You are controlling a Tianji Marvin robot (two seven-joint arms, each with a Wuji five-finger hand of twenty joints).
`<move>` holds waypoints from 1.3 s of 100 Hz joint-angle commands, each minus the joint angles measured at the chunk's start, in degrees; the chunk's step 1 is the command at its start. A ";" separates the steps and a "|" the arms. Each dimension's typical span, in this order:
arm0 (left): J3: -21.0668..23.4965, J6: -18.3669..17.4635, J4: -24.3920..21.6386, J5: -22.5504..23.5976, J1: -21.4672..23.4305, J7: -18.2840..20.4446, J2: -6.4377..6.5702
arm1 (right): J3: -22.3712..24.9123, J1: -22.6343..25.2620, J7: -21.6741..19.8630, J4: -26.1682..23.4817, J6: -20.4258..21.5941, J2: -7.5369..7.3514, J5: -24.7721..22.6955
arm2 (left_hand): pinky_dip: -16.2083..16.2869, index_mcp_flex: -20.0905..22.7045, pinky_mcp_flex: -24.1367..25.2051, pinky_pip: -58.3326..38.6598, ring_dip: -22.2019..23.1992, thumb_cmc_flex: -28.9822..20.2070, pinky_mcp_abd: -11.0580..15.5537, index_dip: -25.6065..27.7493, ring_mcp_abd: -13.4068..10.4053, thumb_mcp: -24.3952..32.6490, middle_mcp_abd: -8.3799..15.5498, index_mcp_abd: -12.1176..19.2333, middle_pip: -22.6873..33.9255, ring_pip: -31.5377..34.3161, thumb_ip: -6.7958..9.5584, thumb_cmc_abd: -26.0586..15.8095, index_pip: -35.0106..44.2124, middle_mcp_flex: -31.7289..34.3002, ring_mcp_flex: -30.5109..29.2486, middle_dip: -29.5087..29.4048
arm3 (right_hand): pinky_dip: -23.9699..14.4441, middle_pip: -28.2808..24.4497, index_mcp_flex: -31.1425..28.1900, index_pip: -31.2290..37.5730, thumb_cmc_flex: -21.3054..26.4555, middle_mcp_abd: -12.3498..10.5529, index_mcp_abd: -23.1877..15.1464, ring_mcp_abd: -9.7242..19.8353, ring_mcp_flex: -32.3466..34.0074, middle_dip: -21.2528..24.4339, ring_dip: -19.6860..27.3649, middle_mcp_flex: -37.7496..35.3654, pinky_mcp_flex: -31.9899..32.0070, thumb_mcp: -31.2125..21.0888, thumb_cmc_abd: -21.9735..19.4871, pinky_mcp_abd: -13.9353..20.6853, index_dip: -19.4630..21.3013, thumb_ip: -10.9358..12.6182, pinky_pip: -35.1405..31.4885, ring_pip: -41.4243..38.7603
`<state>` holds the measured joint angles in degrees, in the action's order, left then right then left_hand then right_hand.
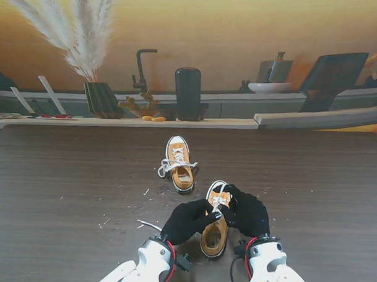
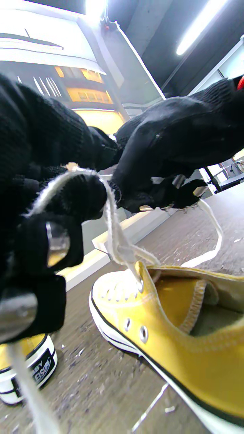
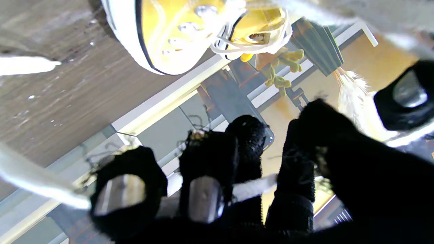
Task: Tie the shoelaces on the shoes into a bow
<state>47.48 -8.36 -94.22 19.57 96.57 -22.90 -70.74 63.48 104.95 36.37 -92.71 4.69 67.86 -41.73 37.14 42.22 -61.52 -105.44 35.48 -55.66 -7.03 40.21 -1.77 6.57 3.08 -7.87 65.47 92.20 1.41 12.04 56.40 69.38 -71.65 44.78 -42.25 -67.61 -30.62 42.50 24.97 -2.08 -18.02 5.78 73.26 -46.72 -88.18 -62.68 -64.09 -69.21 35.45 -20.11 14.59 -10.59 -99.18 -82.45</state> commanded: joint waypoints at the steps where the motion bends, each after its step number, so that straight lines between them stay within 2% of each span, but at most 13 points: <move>1: -0.08 -0.32 -0.75 0.21 0.50 0.94 0.21 | -0.25 -1.22 0.15 0.52 0.61 0.65 0.46 | 0.99 0.26 -1.36 -14.53 -0.53 -0.64 1.29 0.36 -0.83 -0.18 -2.61 4.56 1.17 3.15 -0.78 -2.30 1.56 3.32 -1.41 -0.53 | 0.35 -3.74 -1.68 -0.71 -2.37 -0.92 -1.13 4.13 1.35 -1.90 -1.77 -3.57 -2.22 -2.63 0.78 0.26 1.27 2.46 -5.82 -2.68; 15: -0.08 -0.65 -0.82 0.20 0.79 1.00 0.27 | -0.91 -2.65 1.52 1.84 1.69 1.31 2.03 | 1.04 0.32 -1.35 -14.53 -0.52 -0.67 1.20 0.20 -0.76 -0.18 -2.68 4.58 1.14 3.16 -0.79 -2.29 1.48 3.31 -1.41 -0.51 | -0.53 -4.13 -5.32 -1.16 -3.13 -1.11 -1.16 7.45 2.04 -2.68 -0.70 -7.05 -2.94 -1.95 0.38 3.13 1.33 2.26 -10.37 -6.51; 21: -0.06 -0.82 -0.87 0.13 0.93 1.05 0.29 | -1.17 -3.28 2.04 2.50 2.16 1.61 2.79 | 1.06 0.32 -1.35 -14.53 -0.52 -0.68 1.15 0.16 -0.76 -0.17 -2.77 4.52 1.13 3.16 -0.80 -2.29 1.48 3.29 -1.41 -0.50 | -0.80 -4.07 -6.95 -0.61 -2.37 -0.89 -1.27 8.54 2.07 -2.91 0.72 -8.68 -3.12 -0.95 0.91 3.94 -1.40 -0.67 -11.92 -8.28; 23: -0.06 -0.88 -0.88 0.12 0.98 1.04 0.29 | -1.26 -3.50 2.21 2.75 2.35 1.71 3.07 | 1.06 0.31 -1.35 -14.53 -0.52 -0.71 1.14 0.15 -0.76 -0.16 -2.78 4.53 1.13 3.16 -0.79 -2.28 1.48 3.29 -1.41 -0.50 | -0.85 -4.04 -7.15 0.78 -2.18 -0.91 -1.27 8.87 2.08 -2.99 1.37 -9.17 -3.17 -0.77 1.14 4.27 -3.83 -1.52 -12.35 -8.86; 43: 0.10 -1.73 -1.12 0.45 1.68 0.60 0.34 | -2.03 -5.00 2.74 4.53 3.26 2.47 5.61 | 1.10 0.24 -1.35 -14.53 -0.49 -0.75 1.03 -0.20 -0.63 -0.20 -2.86 4.61 1.14 3.20 -0.81 -2.11 1.23 3.38 -1.41 -0.45 | -2.25 -4.14 -11.53 1.95 -2.36 -0.98 0.76 12.19 2.39 -3.02 2.39 -13.61 -3.68 0.22 4.84 5.97 -7.23 -4.40 -15.88 -12.49; 58: 0.23 -2.28 -1.26 0.75 2.08 0.28 0.36 | -2.62 -5.65 3.67 5.39 3.29 2.93 6.54 | 1.26 0.33 -1.36 -14.53 -0.45 -0.90 0.92 -2.35 -0.65 -0.23 -2.83 4.90 1.13 3.30 -0.75 -1.53 -0.45 3.49 -1.41 -0.40 | -3.20 -4.70 -14.63 1.45 -5.96 -1.86 2.49 14.83 2.46 -3.55 2.71 -16.48 -3.95 -0.46 6.30 6.97 -8.24 -4.86 -18.03 -14.79; 60: 0.22 -2.32 -1.23 0.80 2.10 0.22 0.36 | -2.68 -5.69 3.75 5.42 3.30 2.99 6.69 | 1.29 0.41 -1.36 -14.53 -0.45 -0.93 0.91 -2.97 -0.68 -0.23 -2.80 5.01 1.13 3.31 -0.69 -1.39 -0.85 3.50 -1.41 -0.39 | -3.30 -4.88 -15.25 0.80 -7.75 -2.21 2.93 15.25 2.46 -3.82 2.73 -16.80 -3.99 -0.96 6.26 7.19 -7.92 -3.56 -18.31 -15.09; 64: 0.21 -2.42 -1.16 0.82 2.10 0.12 0.33 | -2.71 -5.66 3.63 5.33 3.27 3.05 7.09 | 1.30 0.41 -1.36 -14.53 -0.44 -0.87 0.97 -4.09 -0.65 -0.25 -2.74 5.10 1.14 3.34 -0.60 -1.23 -1.48 3.52 -1.41 -0.35 | -3.34 -4.92 -16.35 -1.47 -11.09 -2.49 3.43 15.78 2.46 -4.53 2.76 -17.31 -4.04 -1.20 5.97 7.50 -3.85 -0.63 -18.71 -15.45; 74: 0.18 -2.50 -1.01 0.74 2.11 -0.02 0.27 | -2.71 -5.47 3.13 4.96 3.04 3.16 7.99 | 1.33 0.33 -1.38 -14.53 -0.43 -0.60 1.18 -6.86 -0.91 -0.26 -2.63 5.24 1.15 3.39 -0.20 -0.61 -2.99 3.55 -1.41 -0.27 | -3.57 -5.08 -17.35 -2.29 -15.31 -2.24 4.14 16.43 2.49 -4.80 2.49 -18.04 -4.12 -1.31 4.33 7.49 -2.93 -0.60 -19.42 -16.13; 91: 0.30 -1.79 -1.23 1.06 2.29 -0.10 0.32 | -2.41 -5.11 2.27 4.57 3.87 3.27 9.50 | 1.35 0.13 -1.38 -14.53 -0.44 -0.02 1.22 -10.52 -1.04 -0.37 -2.54 5.36 1.08 3.38 0.08 -0.48 -5.36 3.44 -1.41 -0.20 | -3.75 -4.68 -18.30 -3.69 -23.60 -1.25 4.46 16.27 2.46 -5.00 2.03 -18.58 -4.12 2.91 -4.16 6.71 -2.61 -1.15 -20.24 -16.78; 101: 0.34 -1.44 -1.41 1.17 2.37 -0.17 0.32 | -2.09 -4.73 1.09 4.14 4.46 3.21 10.57 | 0.59 -0.41 -1.32 -14.53 -0.44 0.66 1.76 -12.49 -1.04 -0.54 -2.52 5.16 1.03 3.38 0.38 -0.17 -7.15 3.35 -1.41 -0.14 | -3.77 -4.46 -18.41 -4.29 -26.23 -0.78 4.42 15.92 2.44 -5.12 1.85 -18.55 -4.10 5.83 -7.77 6.02 -2.53 -1.05 -20.40 -16.84; 114: 0.34 -1.34 -1.41 1.42 2.33 -0.45 0.28 | -1.80 -4.35 -0.10 3.82 5.19 3.10 11.49 | 0.50 -0.65 -1.35 -14.53 -0.47 0.74 1.84 -13.76 -1.11 -0.38 -2.45 5.16 0.98 3.31 0.72 0.40 -8.51 3.22 -1.40 -0.10 | -3.75 -4.32 -18.39 -4.57 -28.11 -0.40 4.42 15.81 2.43 -5.19 1.80 -18.31 -4.07 7.03 -9.11 5.78 -2.54 -1.10 -20.36 -16.83; 130: 0.55 -1.19 -1.62 1.68 2.46 -0.49 0.34 | -1.61 -4.04 -1.58 3.49 5.85 2.99 12.70 | -0.22 -1.09 -1.32 -14.53 -0.58 4.55 2.44 -16.00 -1.73 -0.49 -2.31 3.72 0.89 2.96 1.63 0.58 -12.52 2.94 -1.43 0.08 | -3.70 -4.07 -18.66 -4.85 -31.41 0.28 4.38 15.12 2.40 -5.36 1.62 -17.78 -4.00 9.27 -12.42 5.11 -2.53 -1.27 -20.13 -16.76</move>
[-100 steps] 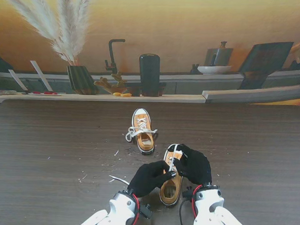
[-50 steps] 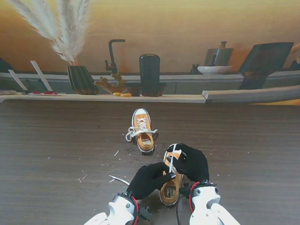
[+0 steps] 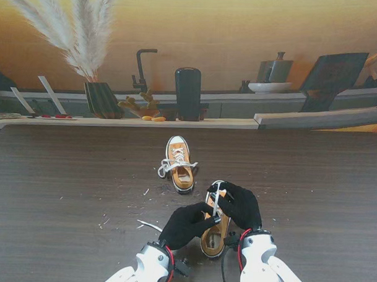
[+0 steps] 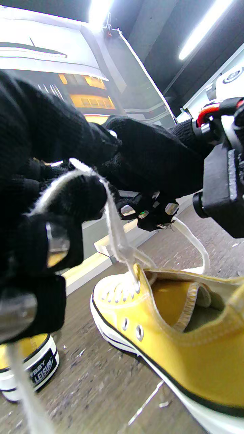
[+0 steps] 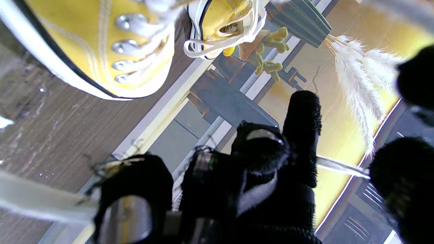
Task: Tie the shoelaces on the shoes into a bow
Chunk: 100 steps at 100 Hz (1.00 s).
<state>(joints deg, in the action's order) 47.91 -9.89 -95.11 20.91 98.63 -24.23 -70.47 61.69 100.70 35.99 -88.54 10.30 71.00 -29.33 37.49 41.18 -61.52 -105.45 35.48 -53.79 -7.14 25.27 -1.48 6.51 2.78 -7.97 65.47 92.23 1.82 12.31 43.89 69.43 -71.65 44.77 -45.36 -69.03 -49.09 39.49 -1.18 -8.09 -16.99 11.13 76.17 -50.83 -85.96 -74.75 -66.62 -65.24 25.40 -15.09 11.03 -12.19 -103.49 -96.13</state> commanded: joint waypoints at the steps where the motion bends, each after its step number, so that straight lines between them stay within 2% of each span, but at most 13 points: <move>1: 0.16 0.37 -0.75 0.39 0.43 0.82 0.08 | 0.19 0.22 -1.28 -0.70 0.26 -0.16 0.35 | -0.66 0.04 -1.33 -14.53 -0.57 3.07 2.66 -1.13 -2.13 -0.22 -1.98 3.58 0.89 2.93 1.37 0.41 -0.51 2.87 -1.43 0.12 | -0.58 -2.65 -0.16 -1.88 -5.47 6.31 3.36 9.72 -0.52 -1.26 -0.61 -5.70 -1.46 5.54 -2.74 0.05 1.02 0.33 -15.79 -3.06; 11: 0.72 0.66 -0.87 1.23 0.96 -0.35 -0.02 | 0.29 0.36 -2.27 -0.82 0.82 -0.23 1.23 | -0.77 -1.11 -1.40 -14.53 -0.52 6.78 3.47 -2.32 -2.85 0.24 -1.51 1.99 1.00 2.90 1.65 -0.25 -5.22 2.47 -1.43 0.44 | -0.52 -2.45 -0.04 -2.23 -6.51 6.71 3.14 9.10 -0.54 -1.48 -0.89 -5.34 -1.40 9.36 -6.15 -0.86 1.00 0.63 -15.56 -2.82; 26: 1.91 1.67 -1.05 2.95 2.09 -3.41 -0.38 | 0.32 0.43 -2.85 -0.46 2.48 -0.12 2.64 | 0.20 -5.49 -1.70 -14.53 -0.37 12.12 5.73 -4.70 -4.92 -0.43 -0.31 -0.43 1.53 3.27 1.61 0.34 -12.58 1.84 -1.47 0.93 | -0.63 -2.27 0.34 -2.37 -7.64 7.44 2.75 8.15 -0.59 -1.61 -1.22 -5.08 -1.35 15.01 -10.89 -1.65 1.11 0.82 -15.55 -2.67; 38: 2.59 2.63 -1.06 4.64 2.81 -5.63 -0.56 | 0.40 0.60 -3.02 -0.02 3.56 -0.07 3.20 | 0.92 -7.21 -1.85 -14.53 -0.35 15.28 7.36 -6.15 -5.92 -1.18 0.00 -1.50 1.71 3.47 1.53 0.25 -15.20 1.51 -1.47 1.13 | -0.74 -2.15 0.47 -2.45 -5.35 7.77 2.13 7.91 -0.58 -1.68 -1.38 -4.90 -1.32 21.52 -13.14 -2.12 1.20 1.03 -15.43 -2.63; 42: 2.71 2.86 -1.01 5.27 2.99 -6.49 -0.64 | 0.45 0.71 -2.95 0.10 3.83 -0.03 3.38 | 0.99 -7.40 -1.88 -14.53 -0.35 16.05 7.52 -6.26 -6.02 -1.45 0.00 -1.54 1.69 3.48 1.47 0.05 -15.40 1.45 -1.47 1.13 | -0.78 -2.15 0.51 -2.40 -2.29 7.77 2.18 7.91 -0.58 -1.72 -1.39 -4.94 -1.32 29.25 -15.18 -2.13 1.30 1.01 -15.42 -2.63; 45: 2.73 3.01 -0.90 5.86 3.05 -7.34 -0.74 | 0.51 0.82 -2.96 0.11 3.94 -0.02 3.49 | 1.02 -7.52 -1.89 -14.53 -0.36 16.62 7.66 -6.33 -6.14 -1.65 0.01 -1.59 1.65 3.47 1.44 -0.15 -15.54 1.35 -1.46 1.13 | -0.79 -2.13 0.50 -2.39 -1.76 7.79 2.24 7.91 -0.58 -1.73 -1.39 -4.90 -1.33 35.92 -16.16 -2.13 1.32 0.53 -15.41 -2.63; 48: 2.76 3.25 -0.83 6.46 3.12 -8.07 -0.82 | 0.58 0.94 -2.98 0.09 4.01 -0.03 3.52 | 1.04 -7.47 -1.90 -14.53 -0.36 17.14 7.85 -6.39 -6.23 -1.82 0.00 -1.57 1.63 3.46 1.42 -0.45 -15.62 1.32 -1.46 1.13 | -0.80 -2.12 0.53 -2.41 -2.62 7.80 2.26 7.91 -0.58 -1.73 -1.39 -4.87 -1.33 38.27 -15.42 -2.13 1.32 -0.01 -15.41 -2.62; 58: 2.69 5.01 -0.66 9.00 3.22 -11.11 -1.11 | 0.85 1.35 -2.88 0.01 4.26 -0.08 3.33 | 1.10 -6.77 -1.91 -14.53 -0.34 18.42 8.25 -6.49 -6.11 -2.14 -0.74 -1.34 1.39 3.51 1.46 -1.84 -15.62 1.26 -1.47 1.08 | -0.80 -2.11 0.50 -2.35 -2.35 7.84 2.16 7.91 -0.58 -1.74 -1.39 -4.79 -1.33 38.97 -14.01 -2.13 1.36 -0.92 -15.41 -2.62; 70: 2.48 11.60 -0.51 15.56 2.86 -15.49 -1.04 | 1.30 2.03 -2.71 -0.13 4.60 -0.19 2.81 | 1.15 -5.43 -1.91 -14.53 -0.29 18.38 8.27 -6.49 -5.82 -2.03 -1.17 -1.00 1.01 3.59 1.60 -3.34 -15.38 1.64 -1.44 0.90 | -0.80 -2.11 0.42 -2.27 -1.74 7.71 2.04 7.91 -0.58 -1.76 -1.39 -4.70 -1.33 38.97 -13.31 -2.13 1.39 -1.31 -15.41 -2.62; 83: 2.71 18.73 -1.57 21.67 2.67 -15.42 0.08 | 1.88 2.79 -2.47 -0.34 5.01 -0.28 2.42 | 0.37 -3.87 -1.71 -14.52 -0.43 17.27 7.54 -6.96 -4.08 -3.03 -2.40 -0.79 -0.44 2.84 1.60 -4.72 -15.97 1.95 -1.44 0.39 | -0.80 -2.18 0.23 -2.20 -1.16 7.59 1.96 7.91 -0.58 -1.79 -1.39 -4.75 -1.33 38.87 -12.61 -2.13 1.41 -1.45 -15.41 -2.62; 93: 2.60 22.45 -1.96 25.25 2.05 -14.65 0.88 | 2.29 3.30 -2.36 -0.52 5.27 -0.32 2.25 | 0.27 -0.71 -1.52 -14.53 -0.19 14.66 4.40 -7.04 -1.36 -3.41 -3.91 -0.99 -3.49 2.59 1.90 -5.39 -15.65 5.34 -1.42 -1.41 | -0.80 -2.21 -0.09 -2.10 -0.78 7.54 1.89 7.91 -0.58 -1.79 -1.39 -4.84 -1.33 38.79 -11.90 -2.13 1.43 -1.52 -15.41 -2.62; 100: 2.45 24.96 -2.18 27.28 1.42 -13.59 1.34 | 2.50 3.62 -2.25 -0.66 5.44 -0.33 2.18 | 0.86 2.27 -1.46 -14.53 0.04 11.52 2.68 -7.01 0.03 -3.13 -4.04 -0.80 -5.87 2.95 1.42 -5.92 -15.06 9.07 -1.41 -3.11 | -0.80 -2.20 -0.22 -2.09 -0.52 7.47 1.78 7.91 -0.58 -1.78 -1.39 -4.88 -1.33 38.69 -11.18 -2.13 1.43 -1.55 -15.41 -2.62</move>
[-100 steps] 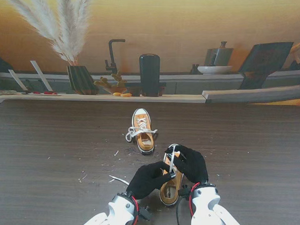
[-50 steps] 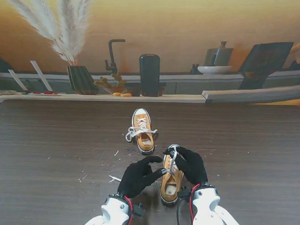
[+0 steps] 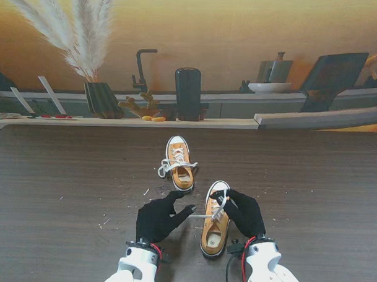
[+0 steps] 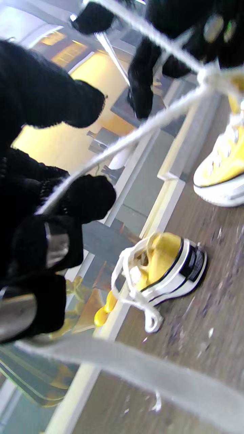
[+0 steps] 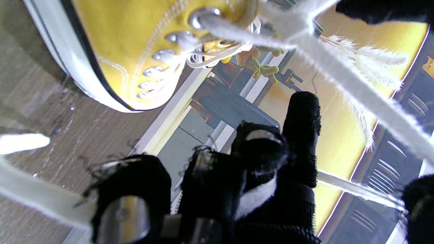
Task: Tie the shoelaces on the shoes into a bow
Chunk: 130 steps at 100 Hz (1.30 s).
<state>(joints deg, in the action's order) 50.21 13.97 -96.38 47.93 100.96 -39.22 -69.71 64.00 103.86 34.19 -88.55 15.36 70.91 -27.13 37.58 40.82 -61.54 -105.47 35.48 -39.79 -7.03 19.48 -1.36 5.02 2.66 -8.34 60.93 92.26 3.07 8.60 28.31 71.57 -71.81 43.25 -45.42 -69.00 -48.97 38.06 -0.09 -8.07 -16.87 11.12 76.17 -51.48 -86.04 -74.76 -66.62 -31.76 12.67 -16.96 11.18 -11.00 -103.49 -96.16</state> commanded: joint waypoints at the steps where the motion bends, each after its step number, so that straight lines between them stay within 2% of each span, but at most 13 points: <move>1: 0.13 1.47 -0.93 0.57 -1.02 1.56 0.65 | 0.21 0.51 -0.43 -0.66 0.41 -0.25 -0.04 | 0.84 2.87 -1.45 -14.50 0.07 -2.84 2.50 -1.21 -0.05 -1.52 -3.87 -0.40 -1.38 2.98 0.17 -2.26 0.57 7.14 -1.25 -1.63 | -0.74 -2.22 -0.38 -0.65 -1.54 7.45 1.64 7.93 -0.58 -1.13 -1.31 -4.89 -1.32 5.19 1.74 -0.26 1.27 -2.74 -15.41 -2.60; 9: 0.12 5.19 -1.56 3.52 -1.70 4.21 1.51 | 0.41 0.84 -0.27 -0.81 0.57 -0.24 -0.10 | 1.72 4.87 -1.50 -14.50 0.26 -6.98 2.37 -1.27 -0.47 -0.85 -2.44 0.53 0.07 3.59 -0.10 -1.73 0.91 7.39 -1.24 -1.11 | -0.74 -2.25 -0.60 -0.58 -1.51 7.43 1.53 7.93 -0.58 -1.13 -1.31 -4.97 -1.32 4.95 2.99 -0.26 1.28 -2.80 -15.41 -2.60; 10: 0.14 5.60 -1.68 3.87 -1.76 4.65 1.63 | 0.44 0.88 -0.27 -0.83 0.58 -0.25 -0.11 | 1.75 4.96 -1.51 -14.50 0.26 -7.37 2.40 -1.26 -0.57 -0.76 -2.23 0.79 0.23 3.62 -0.09 -1.60 0.95 7.39 -1.25 -1.08 | -0.74 -2.25 -0.70 -0.57 -3.11 7.43 1.45 7.93 -0.58 -1.11 -1.31 -4.98 -1.32 1.75 3.75 -0.26 1.24 -3.48 -15.41 -2.60; 12: 0.20 6.39 -1.95 4.55 -1.86 5.57 1.88 | 0.50 0.96 -0.26 -0.87 0.62 -0.25 -0.12 | 1.90 5.17 -1.54 -14.50 0.29 -8.53 2.71 -1.33 -1.00 -0.58 -1.75 1.20 0.81 3.74 -0.05 -0.91 1.06 7.30 -1.25 -1.04 | -0.74 -2.27 -0.80 -0.55 -4.05 7.43 1.37 7.93 -0.58 -1.10 -1.31 -5.03 -1.32 -0.78 4.43 -0.26 1.21 -3.89 -15.41 -2.60; 18: 0.49 8.49 -2.96 6.57 -2.04 8.82 2.70 | 0.73 1.24 -0.31 -1.02 0.74 -0.28 -0.12 | 2.07 5.40 -1.58 -14.50 0.32 -11.43 3.11 -1.54 -1.68 0.14 -0.76 2.15 1.73 3.93 0.26 2.07 1.27 7.32 -1.26 -1.01 | -0.74 -2.29 -1.00 -0.45 -4.10 7.37 1.27 7.93 -0.58 -1.09 -1.31 -5.12 -1.32 -1.75 5.13 -0.26 1.23 -3.73 -15.41 -2.60; 35: 1.32 12.93 -7.92 12.04 -1.86 23.34 5.59 | 1.37 1.80 -0.34 -1.35 0.83 -0.28 0.09 | 0.52 3.50 -1.47 -14.50 -0.18 -15.00 5.25 -2.79 -4.73 2.42 1.49 3.95 1.12 2.72 2.11 8.50 1.74 7.05 -1.29 -2.09 | -0.74 -2.24 -1.19 -0.44 -3.67 7.48 1.13 7.86 -0.59 -1.04 -1.31 -5.31 -1.32 -2.03 5.71 -0.26 1.21 -3.44 -15.41 -2.60; 49: 1.76 14.72 -13.06 16.10 -1.92 38.45 7.88 | 1.64 2.01 -0.28 -1.45 0.92 -0.24 0.30 | -2.41 2.18 -1.34 -13.70 -0.51 -14.47 7.34 -2.89 -6.77 3.70 2.75 4.90 -0.39 1.23 2.88 11.45 1.74 6.94 -1.33 -2.03 | -0.74 -2.22 -1.35 -0.43 -3.39 7.33 1.15 7.82 -0.59 -1.04 -1.31 -5.39 -1.32 -2.19 6.14 -0.26 1.18 -3.44 -15.41 -2.61; 59: 2.49 14.41 -16.36 17.52 -2.00 48.44 9.11 | 1.80 2.11 -0.29 -1.49 1.00 -0.23 0.43 | -3.28 1.83 -1.28 -12.90 -0.71 -13.92 8.06 -2.73 -7.20 3.70 2.49 5.69 -1.15 0.36 2.82 12.46 1.68 6.42 -1.33 -1.78 | -0.74 -2.23 -1.39 -0.44 -3.28 7.35 1.08 7.79 -0.59 -1.04 -1.31 -5.42 -1.32 -2.27 6.33 -0.26 1.16 -3.48 -15.41 -2.61; 73: 3.79 12.11 -19.37 18.58 -1.82 58.30 10.23 | 2.14 2.27 -0.35 -1.59 1.05 -0.24 0.53 | -4.94 0.93 -1.16 -11.43 -0.93 -11.16 9.40 -2.29 -8.16 3.49 3.15 6.18 -2.12 -1.60 2.49 12.67 0.86 4.54 -1.32 -0.55 | -0.74 -2.24 -1.51 -0.39 -3.19 7.28 1.01 7.65 -0.59 -1.06 -1.30 -5.52 -1.32 -2.35 6.47 -0.26 1.16 -3.55 -15.41 -2.64; 88: 5.24 8.42 -21.50 14.42 -1.93 65.44 11.31 | 2.52 2.41 -0.50 -1.78 0.98 -0.28 0.56 | -5.61 1.45 -1.11 -10.90 -0.90 -10.45 10.02 -1.62 -8.85 3.34 3.18 6.89 -2.27 -2.35 2.00 13.54 0.94 3.83 -1.32 0.04 | -0.74 -2.22 -1.53 -0.41 -3.05 7.26 1.01 7.62 -0.59 -1.06 -1.28 -5.52 -1.32 -2.41 6.49 -0.26 1.14 -3.60 -15.41 -2.66; 103: 6.58 5.42 -22.30 7.19 -2.52 69.42 12.26 | 2.89 2.64 -0.62 -2.11 0.89 -0.34 0.47 | -6.09 2.37 -1.09 -10.57 -0.81 -10.67 10.17 -0.64 -8.96 3.28 2.87 7.61 -2.34 -2.61 1.32 14.44 1.81 3.60 -1.34 0.34 | -0.74 -2.21 -1.53 -0.44 -2.91 7.30 0.96 7.59 -0.59 -1.07 -1.27 -5.52 -1.32 -2.37 6.53 -0.26 1.11 -3.67 -15.41 -2.67; 115: 8.32 2.23 -21.81 -4.45 -3.17 71.61 13.07 | 3.03 2.71 -0.67 -2.21 0.81 -0.36 0.43 | -6.63 4.04 -1.04 -10.48 -0.65 -11.57 9.96 1.94 -8.95 2.55 2.37 9.76 -2.54 -2.85 0.17 15.37 5.06 3.56 -1.38 0.61 | -0.74 -2.19 -1.54 -0.46 -2.78 7.34 1.00 7.56 -0.59 -1.06 -1.26 -5.58 -1.32 -2.33 6.54 -0.26 1.08 -3.71 -15.41 -2.68; 130: 10.04 -0.83 -19.66 -17.38 -3.49 72.41 13.37 | 2.98 2.67 -0.74 -2.23 0.68 -0.39 0.37 | -6.97 5.57 -1.00 -10.62 -0.59 -12.19 9.46 3.54 -8.84 1.52 1.86 11.11 -2.65 -2.96 -0.46 15.71 7.93 3.59 -1.37 0.73 | -0.74 -2.19 -1.56 -0.45 -2.60 7.34 1.06 7.49 -0.59 -1.07 -1.24 -5.58 -1.32 -2.25 6.38 -0.26 1.07 -3.74 -15.41 -2.70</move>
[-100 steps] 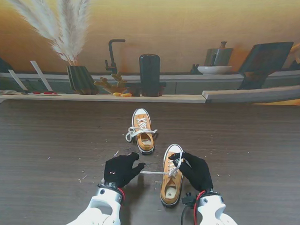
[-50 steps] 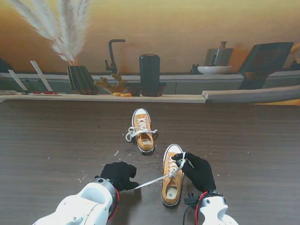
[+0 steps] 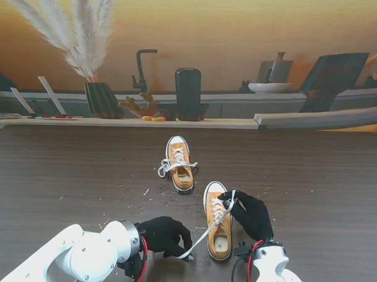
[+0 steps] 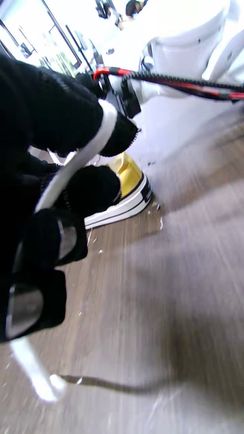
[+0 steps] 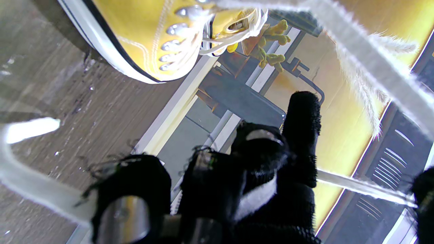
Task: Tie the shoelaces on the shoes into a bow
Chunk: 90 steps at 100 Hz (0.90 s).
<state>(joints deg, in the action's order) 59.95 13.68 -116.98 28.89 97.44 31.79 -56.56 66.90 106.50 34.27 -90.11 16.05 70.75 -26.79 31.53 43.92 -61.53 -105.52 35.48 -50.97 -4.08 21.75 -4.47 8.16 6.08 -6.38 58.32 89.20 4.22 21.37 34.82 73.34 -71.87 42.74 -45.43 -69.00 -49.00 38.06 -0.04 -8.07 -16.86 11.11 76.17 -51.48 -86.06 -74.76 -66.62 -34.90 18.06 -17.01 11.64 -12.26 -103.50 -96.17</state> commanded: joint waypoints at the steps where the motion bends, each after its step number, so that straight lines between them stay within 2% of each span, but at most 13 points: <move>1: 0.38 -0.69 1.11 0.94 0.02 1.42 0.22 | 0.07 0.02 -0.82 -0.67 -0.03 -0.23 0.01 | -0.93 2.45 -1.01 -10.58 -0.59 -1.04 6.48 1.29 -5.70 -1.67 -1.61 9.15 -0.05 0.08 -1.63 2.97 1.49 1.83 -1.30 1.25 | -0.73 -2.19 -1.54 -0.45 -2.64 7.33 1.08 7.49 -0.59 -1.07 -1.23 -5.58 -1.32 0.90 0.95 -0.21 0.62 -2.49 -15.40 -2.69; 21: 1.59 -3.98 5.35 -14.78 -0.31 2.13 -0.10 | -0.03 -0.10 -0.95 -0.68 -0.23 -0.27 -0.08 | -1.33 3.68 -0.94 -10.54 -0.60 -1.22 5.53 1.79 -5.13 -2.98 -1.96 9.30 -0.23 -0.25 -2.30 1.81 3.87 1.73 -1.32 1.35 | -0.73 -2.19 -1.59 -0.41 -2.33 7.33 1.10 7.48 -0.59 -1.07 -1.21 -5.58 -1.32 1.09 0.98 -0.21 0.61 -2.51 -15.40 -2.70; 44: 2.54 -6.99 10.24 -30.19 0.51 1.20 -1.60 | -0.52 -0.49 -1.38 -0.45 -0.68 -0.35 -0.10 | -1.91 5.67 -0.83 -10.73 -0.52 -1.86 3.59 1.32 -3.43 -4.64 -3.19 9.68 -0.57 -0.43 -2.87 -0.67 6.32 1.64 -1.33 1.57 | -0.73 -2.15 -1.46 -0.44 -2.09 7.34 1.06 7.48 -0.60 -1.07 -1.21 -5.51 -1.32 1.25 0.97 -0.21 0.60 -2.50 -15.40 -2.70; 51: 2.73 -7.79 11.50 -33.92 0.89 0.68 -2.15 | -0.71 -0.65 -1.49 -0.36 -0.80 -0.36 -0.10 | -1.95 6.07 -0.81 -11.07 -0.44 -2.17 3.05 0.92 -2.83 -5.08 -3.56 9.69 -0.56 -0.19 -3.10 -1.51 6.74 1.82 -1.32 1.67 | -0.73 -2.15 -1.40 -0.47 -2.03 7.34 0.97 7.48 -0.60 -1.07 -1.21 -5.51 -1.32 1.29 0.97 -0.21 0.59 -2.49 -15.40 -2.70; 55: 2.83 -8.16 12.12 -35.89 1.08 0.49 -2.44 | -0.80 -0.75 -1.56 -0.31 -0.89 -0.38 -0.13 | -2.00 6.50 -0.81 -11.22 -0.41 -1.81 2.73 0.65 -2.45 -5.38 -3.94 9.26 -0.59 -0.06 -3.39 -3.41 6.74 1.85 -1.32 1.71 | -0.73 -2.14 -1.41 -0.45 -1.95 7.34 0.97 7.48 -0.60 -1.07 -1.20 -5.50 -1.32 1.31 1.06 -0.21 0.59 -2.49 -15.40 -2.70; 77: 2.98 -11.23 14.88 -45.03 2.13 -1.11 -4.02 | -1.03 -1.11 -2.15 -0.27 -1.46 -0.53 -0.35 | -2.01 7.63 -0.79 -11.84 -0.34 -1.84 1.73 0.29 -1.46 -6.25 -4.65 9.20 -0.50 0.47 -3.93 -4.87 6.83 2.27 -1.33 1.81 | -0.73 -2.12 -1.20 -0.46 -1.73 7.36 1.03 7.48 -0.60 -1.08 -1.20 -5.46 -1.32 1.41 1.07 -0.21 0.61 -2.44 -15.40 -2.70; 90: 3.00 -13.16 15.92 -49.53 3.01 -2.64 -5.03 | -1.05 -1.19 -2.38 -0.36 -1.79 -0.62 -0.55 | -2.05 6.55 -0.73 -11.99 -0.38 -2.83 1.04 -0.50 -0.95 -6.22 -4.90 10.31 -0.55 0.63 -4.07 -5.18 5.69 2.23 -1.31 1.81 | -0.73 -2.08 -1.11 -0.46 -1.43 7.34 1.09 7.48 -0.60 -1.07 -1.20 -5.36 -1.32 1.43 1.24 -0.21 0.61 -2.40 -15.40 -2.70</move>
<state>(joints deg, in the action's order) 62.98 1.19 -101.16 -20.41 99.53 29.46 -60.85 65.86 105.50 32.79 -90.09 14.50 70.38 -27.18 30.28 48.88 -61.49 -105.52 35.48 -52.50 -4.81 22.50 -3.23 5.19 4.81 -3.66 58.16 88.59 1.45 16.23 41.07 73.33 -71.84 43.13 -45.44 -69.00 -49.00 38.06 -0.04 -8.07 -16.86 11.10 76.16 -51.48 -86.06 -74.76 -66.62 -34.89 18.06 -17.02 11.65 -12.26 -103.50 -96.18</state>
